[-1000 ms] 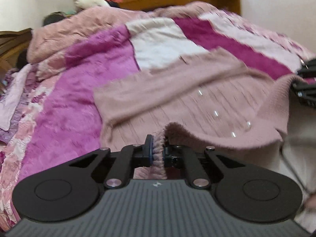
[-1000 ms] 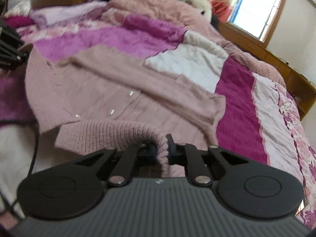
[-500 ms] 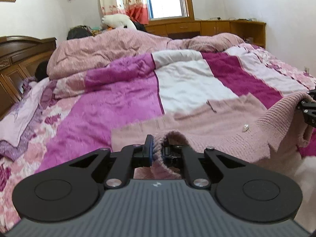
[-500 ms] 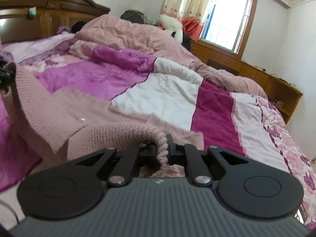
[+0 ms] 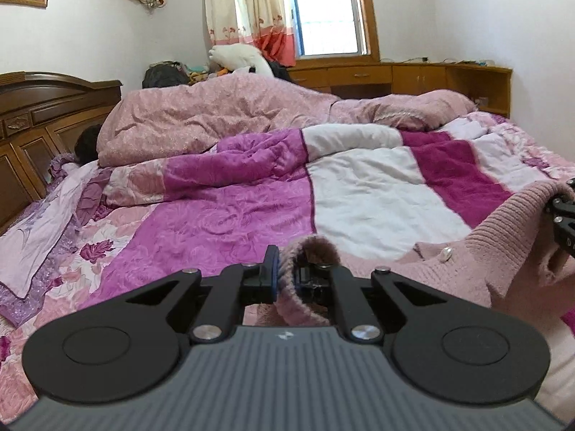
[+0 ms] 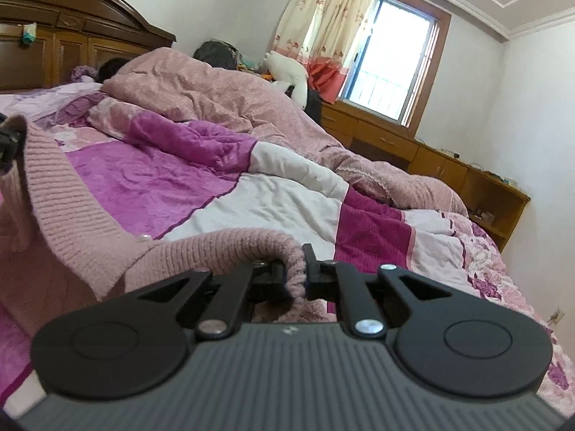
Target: Fold small clothes
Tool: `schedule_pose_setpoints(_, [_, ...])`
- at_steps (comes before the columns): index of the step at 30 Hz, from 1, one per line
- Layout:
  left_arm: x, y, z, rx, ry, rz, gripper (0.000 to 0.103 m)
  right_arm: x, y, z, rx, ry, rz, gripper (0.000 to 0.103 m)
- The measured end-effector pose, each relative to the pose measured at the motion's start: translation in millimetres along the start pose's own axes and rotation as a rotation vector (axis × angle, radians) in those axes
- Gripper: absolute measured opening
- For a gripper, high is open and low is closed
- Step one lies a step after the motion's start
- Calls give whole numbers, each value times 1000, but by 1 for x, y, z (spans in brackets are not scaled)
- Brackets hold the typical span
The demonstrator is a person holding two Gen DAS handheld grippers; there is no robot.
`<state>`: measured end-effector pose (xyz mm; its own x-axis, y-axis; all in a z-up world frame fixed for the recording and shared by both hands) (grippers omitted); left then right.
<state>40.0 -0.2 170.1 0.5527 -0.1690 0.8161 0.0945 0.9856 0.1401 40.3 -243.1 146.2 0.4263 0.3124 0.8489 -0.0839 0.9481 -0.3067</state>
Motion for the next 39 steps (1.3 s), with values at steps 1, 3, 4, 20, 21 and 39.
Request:
schedule_pose_setpoints(1, [1, -1, -10, 4, 8, -1, 9, 0, 1, -8, -4, 8, -1, 10])
schedule_pose_setpoints(3, [0, -1, -29, 13, 22, 3, 9, -1, 4, -23, -11, 26, 1, 10])
schedule_pose_setpoints(4, [0, -1, -39, 18, 31, 6, 9, -2, 6, -32, -13, 39, 4, 10])
schedule_pose_setpoints(20, [-43, 2, -174, 34, 260, 14, 10, -45, 30, -130, 22, 286, 7, 13])
schedule_pose_setpoints(21, [-45, 2, -176, 31, 260, 14, 10, -48, 31, -134, 28, 303, 11, 13])
schedule_pose_setpoints(39, [-44, 29, -82, -70, 234, 23, 51, -46, 2, -51, 66, 239, -98, 56])
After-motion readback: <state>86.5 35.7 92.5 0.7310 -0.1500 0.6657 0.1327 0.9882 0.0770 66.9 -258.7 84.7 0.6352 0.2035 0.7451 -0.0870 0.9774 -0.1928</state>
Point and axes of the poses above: each gripper's, at about its wrist camera, not at the fingertips, and z roughly against the way its jaws point, y to its left, x to its top, the point moved 2 cm from there along -z, roughly the way its jaws point, and after that the axes turned 10 degrees about y, right-handed, at the moved point
